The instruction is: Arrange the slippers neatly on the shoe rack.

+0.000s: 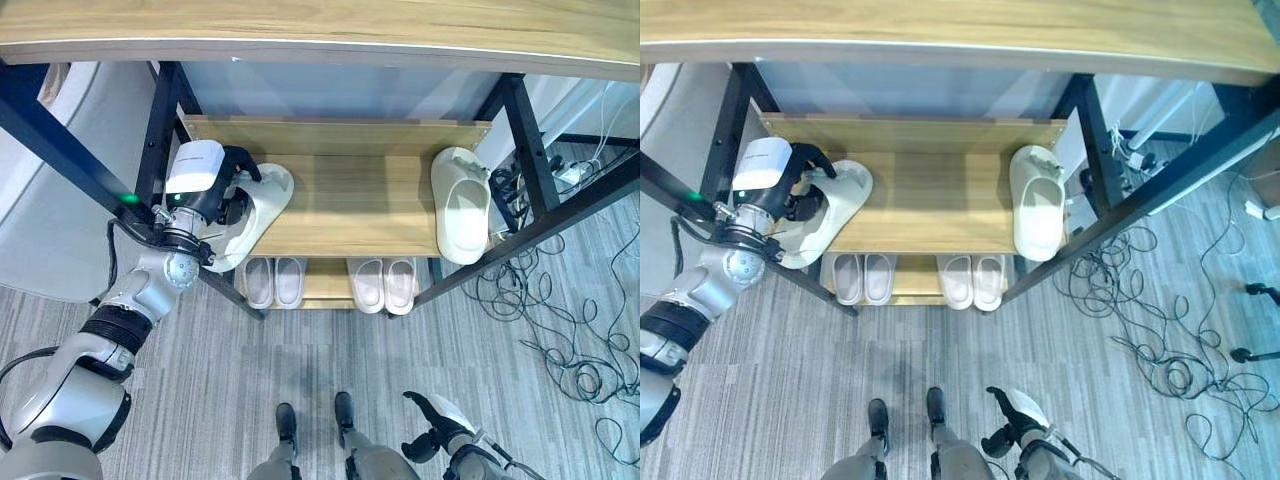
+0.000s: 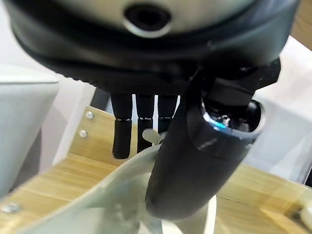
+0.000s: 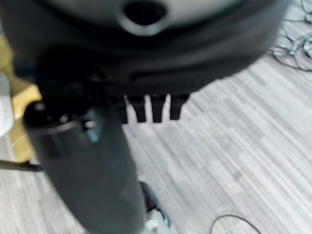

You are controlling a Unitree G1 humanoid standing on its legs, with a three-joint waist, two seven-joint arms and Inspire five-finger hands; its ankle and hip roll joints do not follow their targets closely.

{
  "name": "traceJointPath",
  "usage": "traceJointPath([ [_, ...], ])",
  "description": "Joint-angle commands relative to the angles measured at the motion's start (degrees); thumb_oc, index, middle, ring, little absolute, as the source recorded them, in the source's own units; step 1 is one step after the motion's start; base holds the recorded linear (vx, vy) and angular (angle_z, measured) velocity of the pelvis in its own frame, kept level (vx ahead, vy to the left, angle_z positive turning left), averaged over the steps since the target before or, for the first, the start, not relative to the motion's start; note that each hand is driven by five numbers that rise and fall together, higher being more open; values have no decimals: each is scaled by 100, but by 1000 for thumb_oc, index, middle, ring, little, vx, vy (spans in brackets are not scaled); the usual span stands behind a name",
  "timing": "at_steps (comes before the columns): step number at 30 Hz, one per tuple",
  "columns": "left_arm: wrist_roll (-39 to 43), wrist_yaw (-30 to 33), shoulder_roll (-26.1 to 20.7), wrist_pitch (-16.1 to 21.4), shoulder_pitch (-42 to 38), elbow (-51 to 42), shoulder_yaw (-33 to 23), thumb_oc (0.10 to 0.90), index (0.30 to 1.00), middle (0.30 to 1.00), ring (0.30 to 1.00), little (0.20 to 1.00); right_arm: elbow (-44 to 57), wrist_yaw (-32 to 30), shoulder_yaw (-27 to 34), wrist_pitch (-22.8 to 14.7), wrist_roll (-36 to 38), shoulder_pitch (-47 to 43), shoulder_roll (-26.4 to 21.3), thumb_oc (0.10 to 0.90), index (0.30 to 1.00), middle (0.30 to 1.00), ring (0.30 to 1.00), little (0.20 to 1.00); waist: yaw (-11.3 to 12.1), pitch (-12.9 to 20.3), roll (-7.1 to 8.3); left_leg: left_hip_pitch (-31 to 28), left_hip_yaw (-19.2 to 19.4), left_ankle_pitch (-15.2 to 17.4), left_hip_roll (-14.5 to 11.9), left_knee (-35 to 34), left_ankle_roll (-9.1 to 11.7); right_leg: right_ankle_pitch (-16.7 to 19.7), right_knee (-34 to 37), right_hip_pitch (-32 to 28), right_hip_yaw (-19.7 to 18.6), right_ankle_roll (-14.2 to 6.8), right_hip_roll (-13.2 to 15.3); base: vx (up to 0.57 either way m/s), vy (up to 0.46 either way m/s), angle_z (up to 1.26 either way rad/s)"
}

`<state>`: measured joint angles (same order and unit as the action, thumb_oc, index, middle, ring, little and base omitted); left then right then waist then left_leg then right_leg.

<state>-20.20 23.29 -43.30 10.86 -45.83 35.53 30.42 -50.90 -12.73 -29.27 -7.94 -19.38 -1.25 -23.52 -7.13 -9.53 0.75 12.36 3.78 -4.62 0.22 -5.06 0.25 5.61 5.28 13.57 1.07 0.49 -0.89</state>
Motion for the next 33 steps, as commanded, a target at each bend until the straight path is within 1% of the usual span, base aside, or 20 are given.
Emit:
traceJointPath([
  [1,210,165,39,99,-396,-34,-344,400,300,300,300,300,141,-152,167,-85,142,367,-138,800,900,900,900,900,74,396,79,188,-183,695,185,6,-21,-143,-28,173,-196,-534,312,0,0,0],
  [4,236,137,199,109,-298,-161,-378,400,300,300,300,300,156,-148,189,-56,137,380,-133,800,900,900,900,900,73,388,72,165,-175,699,188,6,-18,-148,-28,158,-203,-528,305,0,0,0],
  [10,501,192,910,178,1,-792,-515,400,300,300,300,300,237,-196,245,28,135,424,-98,800,900,900,900,900,62,353,36,107,-121,720,193,6,-28,-147,-28,123,-248,-515,292,-10,-11,1],
  [12,609,233,1099,218,7,-964,-505,400,300,300,300,300,287,-223,281,37,156,438,-105,800,900,900,900,900,35,339,15,93,-93,726,201,6,-38,-138,-28,122,-278,-512,291,-22,-17,-4],
  [13,609,232,1105,215,8,-968,-505,400,300,300,300,300,292,-222,287,39,156,444,-111,800,900,900,900,900,44,337,12,88,-88,728,200,6,-38,-137,-28,119,-284,-512,289,-16,-9,-6],
  [15,698,280,1303,240,-43,-1093,-451,400,300,300,300,300,366,-247,331,44,184,485,-141,800,900,900,900,900,-2,310,-24,68,-47,738,208,6,-51,-125,-28,113,-333,-516,290,-20,0,-12],
  [17,764,358,1454,242,-176,-1198,-359,400,300,300,300,300,427,-297,396,44,222,518,-211,800,900,900,900,900,-80,268,-99,33,44,764,214,6,-73,-104,-28,114,-422,-525,287,-27,14,-22],
  [18,764,358,1455,242,-177,-1197,-358,400,300,300,300,300,428,-297,398,44,222,518,-212,800,900,900,900,900,-76,265,-99,30,47,765,213,6,-73,-103,-28,113,-425,-525,287,0,34,-26],
  [19,819,385,1506,242,-298,-1198,-299,400,300,300,300,300,466,-331,427,40,236,553,-267,800,900,900,900,900,-139,242,-171,-30,122,820,196,6,-87,-113,-28,88,-480,-537,285,-9,44,-27],
  [20,861,436,1566,232,-476,-1157,-242,400,300,300,300,300,531,-343,475,34,266,570,-334,800,900,900,900,900,-207,234,-228,-30,215,810,197,6,-96,-66,-28,135,-580,-550,276,-7,56,-22],
  [21,893,470,1576,234,-551,-1125,-211,400,300,300,300,300,574,-355,490,27,274,596,-376,800,900,900,900,900,-249,228,-262,-42,277,823,187,6,-99,-55,-28,147,-631,-561,269,-16,29,-23],
  [22,893,471,1577,234,-552,-1124,-211,400,300,300,300,300,574,-355,492,27,274,597,-376,800,900,900,900,900,-245,227,-261,-43,280,824,187,6,-99,-55,-28,147,-634,-561,268,15,39,-37],
  [23,931,524,1559,212,-669,-1065,-180,400,300,300,300,300,644,-355,505,18,287,631,-461,800,900,900,900,900,-341,214,-336,-70,366,842,177,6,-106,-38,-28,170,-730,-574,250,13,27,-43],
  [24,933,526,1563,216,-676,-1056,-179,400,300,300,300,300,649,-352,509,20,287,633,-465,800,900,900,900,900,-330,210,-336,-75,377,846,175,6,-106,-36,-28,169,-740,-575,248,19,44,-47],
  [25,947,573,1497,183,-807,-980,-139,400,300,300,300,300,707,-347,528,10,301,657,-546,800,900,900,900,900,-396,201,-395,-97,444,865,170,6,-109,-19,-28,189,-819,-587,238,13,21,-37],
  [31,936,654,1286,153,-1222,-532,20,400,300,300,300,300,782,-322,550,-38,379,694,-742,800,900,900,900,900,-551,179,-561,-148,572,884,155,6,-94,0,-28,233,-925,-602,235,23,8,-24],
  [32,961,684,1265,121,-1350,-332,75,400,300,300,300,300,784,-319,557,-52,437,704,-802,800,900,900,900,900,-603,155,-607,-141,582,874,161,6,-86,7,-28,257,-938,-598,237,14,-1,-5],
  [33,963,686,1269,127,-1360,-320,79,400,300,300,300,300,784,-319,559,-52,438,701,-803,800,900,900,900,900,-603,152,-608,-141,581,873,161,6,-86,7,-28,257,-937,-598,237,0,0,0],
])
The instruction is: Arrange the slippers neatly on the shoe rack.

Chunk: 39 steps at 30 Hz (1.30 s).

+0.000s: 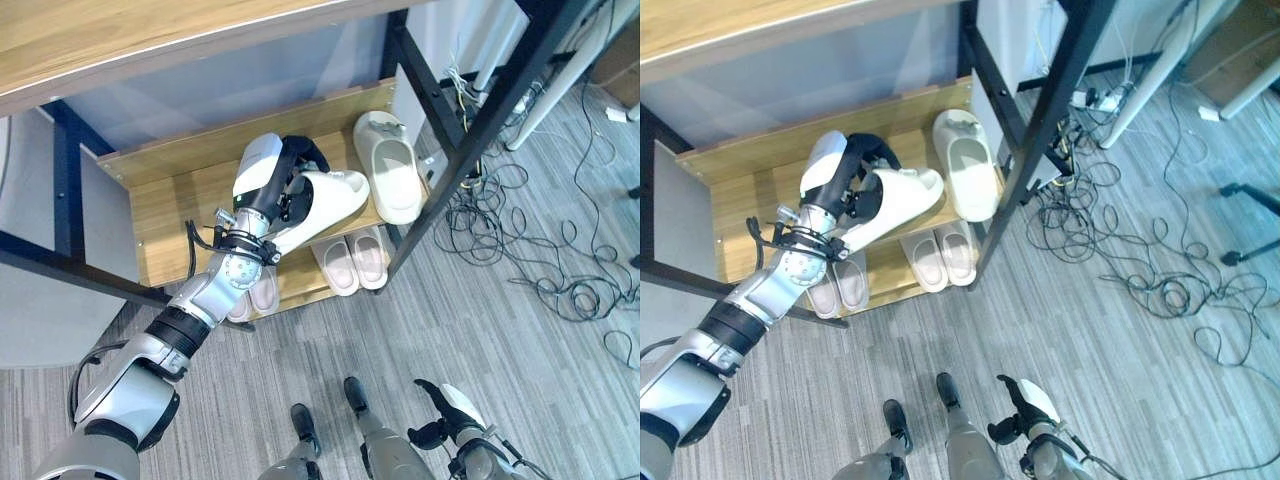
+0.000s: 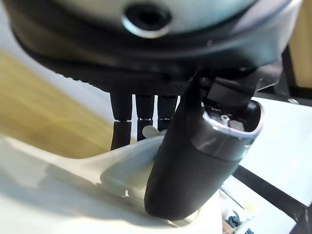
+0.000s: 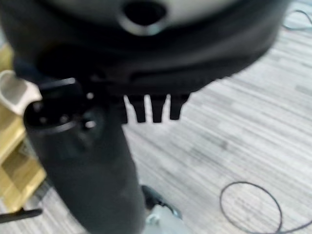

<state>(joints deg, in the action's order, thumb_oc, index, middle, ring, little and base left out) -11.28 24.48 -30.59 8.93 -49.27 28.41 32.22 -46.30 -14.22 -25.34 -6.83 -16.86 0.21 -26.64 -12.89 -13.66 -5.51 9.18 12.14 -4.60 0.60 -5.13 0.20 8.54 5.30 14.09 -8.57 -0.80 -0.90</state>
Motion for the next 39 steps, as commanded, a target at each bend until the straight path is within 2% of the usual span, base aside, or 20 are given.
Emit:
traceJointPath([
  [1,78,584,-18,311,-1083,482,-82,400,300,300,300,300,324,-164,162,-172,209,556,-512,800,900,900,900,900,-52,550,-1,182,-252,870,127,13,-79,-281,-30,220,23,-471,238,0,2,-5],
  [6,153,671,-341,245,-1381,1063,-65,400,300,300,300,300,278,-175,127,-211,311,523,-586,800,900,900,900,900,-122,439,-56,164,-145,917,99,13,-76,-262,-30,267,-55,-522,201,13,-4,-19],
  [11,212,743,-496,209,-1360,1189,-195,400,300,300,300,300,666,-138,124,-230,253,712,-603,800,900,900,900,900,-136,414,-43,169,-110,889,79,13,-58,-235,-30,305,-83,-509,203,12,-3,-12],
  [21,319,915,-449,140,-1343,1504,-410,400,300,300,300,300,942,-67,61,-330,264,875,-608,800,900,900,900,900,-85,410,-39,200,-263,850,109,13,-33,-280,-30,289,64,-465,233,1,-3,0],
  [32,493,1331,-111,-112,-1822,2000,-462,400,300,300,300,300,1242,-99,-36,-354,381,893,-731,800,900,900,900,900,-147,315,-29,259,-385,811,147,13,-15,-283,-30,318,129,-431,254,2,-10,6],
  [33,492,1358,-80,-120,-1856,2024,-459,480,420,420,420,420,1267,-102,-46,-359,390,888,-748,800,900,900,900,900,-154,311,-27,263,-388,809,145,13,-14,-284,-30,319,130,-430,254,0,0,0],
  [34,484,1378,-55,-136,-1896,2036,-440,800,900,900,900,900,1296,-105,-51,-362,396,888,-762,800,900,900,900,900,-160,308,-25,266,-393,809,145,13,-13,-286,-30,318,133,-427,254,0,0,0],
  [39,552,1376,62,-113,-2011,2010,-376,800,900,900,900,900,1420,-102,-57,-386,402,906,-842,800,900,900,900,900,-179,309,-28,269,-421,808,145,13,-9,-295,-30,307,145,-413,250,0,0,0],
])
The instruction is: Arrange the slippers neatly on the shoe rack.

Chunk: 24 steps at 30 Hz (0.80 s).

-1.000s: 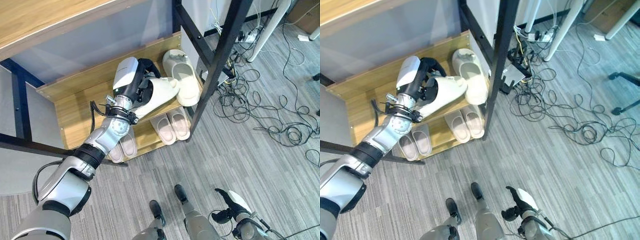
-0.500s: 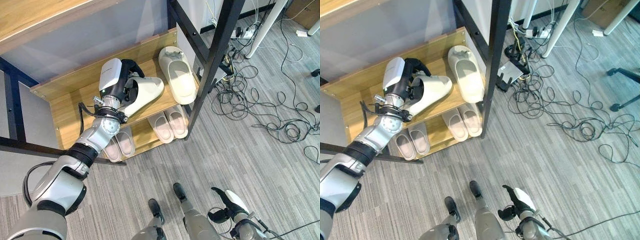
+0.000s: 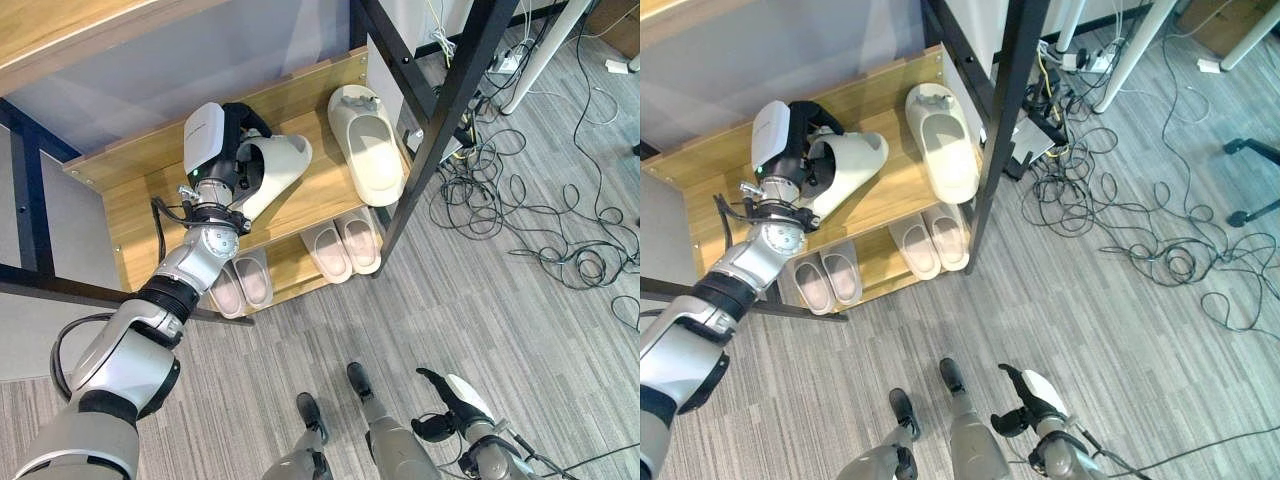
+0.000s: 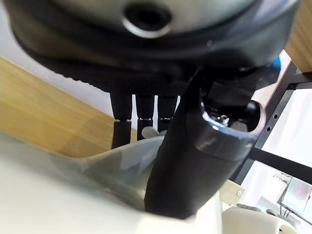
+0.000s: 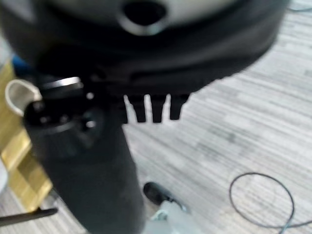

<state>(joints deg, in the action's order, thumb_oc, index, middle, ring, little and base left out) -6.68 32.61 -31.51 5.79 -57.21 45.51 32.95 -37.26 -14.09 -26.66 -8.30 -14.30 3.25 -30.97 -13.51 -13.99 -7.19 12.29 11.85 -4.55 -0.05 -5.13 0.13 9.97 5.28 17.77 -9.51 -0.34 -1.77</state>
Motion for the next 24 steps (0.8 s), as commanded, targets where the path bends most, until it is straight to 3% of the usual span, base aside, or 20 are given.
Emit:
traceJointPath([
  [1,113,528,185,222,-1254,242,-406,800,900,900,900,900,553,-107,67,-249,143,608,-431,800,900,900,900,900,-110,351,138,-39,-410,801,204,13,1,-447,-28,-63,248,-453,337,0,0,0],
  [12,68,353,369,284,-1198,-144,-276,800,900,900,900,900,560,-116,43,-271,90,614,-440,800,900,900,900,900,-47,391,148,-37,-558,777,220,13,7,-511,-28,-133,335,-408,332,7,-11,7],
  [18,15,311,622,212,-960,-260,-426,800,900,900,900,900,-8,-351,-162,-228,-80,190,-129,800,900,900,900,900,81,431,157,-66,-662,767,229,13,-12,-565,-28,-200,385,-379,310,10,-27,11],
  [24,143,230,548,231,-839,-389,-504,800,900,900,900,900,-73,-426,-178,-190,-135,157,14,800,900,900,900,900,146,466,148,-72,-762,740,227,13,-15,-603,-28,-232,432,-356,295,1,-10,6],
])
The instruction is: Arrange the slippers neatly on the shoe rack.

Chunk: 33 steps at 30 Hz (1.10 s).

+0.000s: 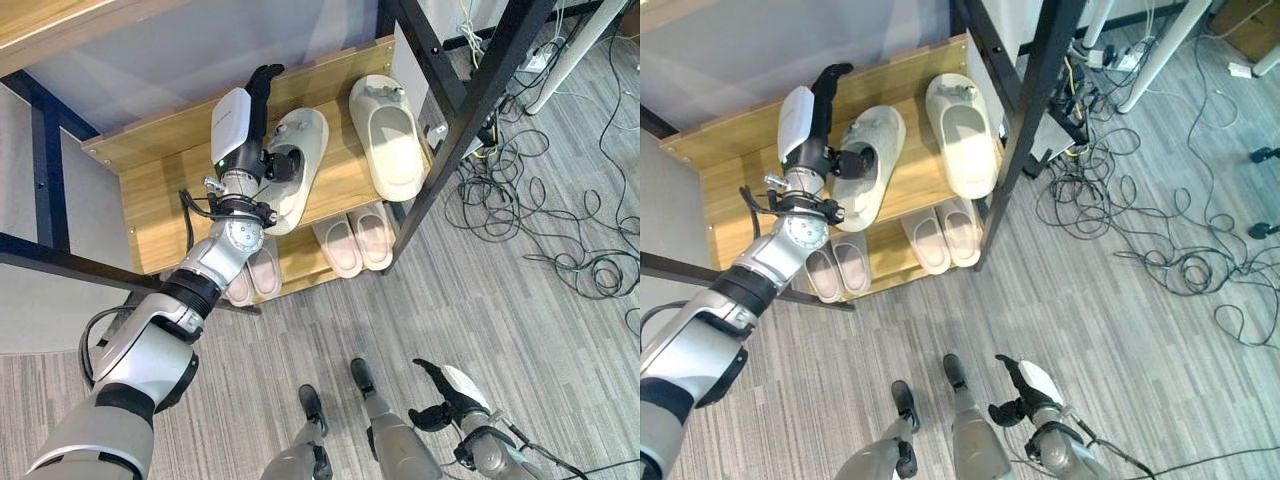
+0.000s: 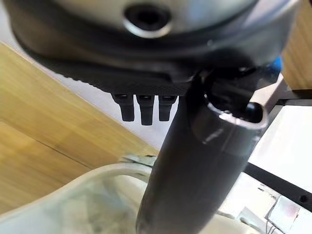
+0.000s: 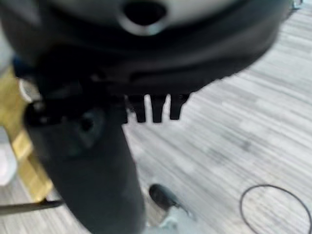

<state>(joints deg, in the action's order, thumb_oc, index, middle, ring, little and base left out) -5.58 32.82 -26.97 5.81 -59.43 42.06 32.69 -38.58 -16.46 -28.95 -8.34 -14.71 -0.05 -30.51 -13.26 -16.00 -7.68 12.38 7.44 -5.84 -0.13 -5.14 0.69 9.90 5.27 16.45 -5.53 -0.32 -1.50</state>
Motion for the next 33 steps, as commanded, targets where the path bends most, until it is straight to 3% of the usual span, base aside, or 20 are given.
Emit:
traceJointPath([
  [1,29,210,80,243,-570,-125,-501,800,900,900,900,900,30,-192,34,-174,-114,467,-12,800,900,900,900,900,146,667,203,-84,-346,864,238,14,-73,-601,-27,-106,50,-349,265,-5,-22,15],
  [14,-107,79,70,333,321,-1121,-779,800,900,900,900,900,-91,-183,41,-82,-177,408,185,800,900,900,900,900,341,705,283,-73,-476,816,241,14,-69,-650,-27,-185,153,-303,246,-4,-8,6],
  [23,-349,-130,306,307,411,-1019,-538,800,900,900,900,900,-347,-207,-27,-27,-128,198,278,800,900,900,900,900,411,727,310,-27,-556,773,246,14,-65,-650,-27,-170,205,-293,246,-17,-1,7],
  [30,724,-302,732,547,1175,-1442,-943,800,900,900,900,900,-409,-203,-17,118,-161,180,418,800,900,900,900,900,485,770,328,-54,-559,762,243,14,-85,-657,-27,-204,195,-262,235,-2,-1,0],
  [33,1914,-579,962,874,1624,-1840,-1083,800,900,900,900,900,-343,-206,12,221,-186,128,478,800,900,900,900,900,536,809,306,-76,-547,761,254,14,-94,-666,-27,-233,213,-246,239,0,0,0],
])
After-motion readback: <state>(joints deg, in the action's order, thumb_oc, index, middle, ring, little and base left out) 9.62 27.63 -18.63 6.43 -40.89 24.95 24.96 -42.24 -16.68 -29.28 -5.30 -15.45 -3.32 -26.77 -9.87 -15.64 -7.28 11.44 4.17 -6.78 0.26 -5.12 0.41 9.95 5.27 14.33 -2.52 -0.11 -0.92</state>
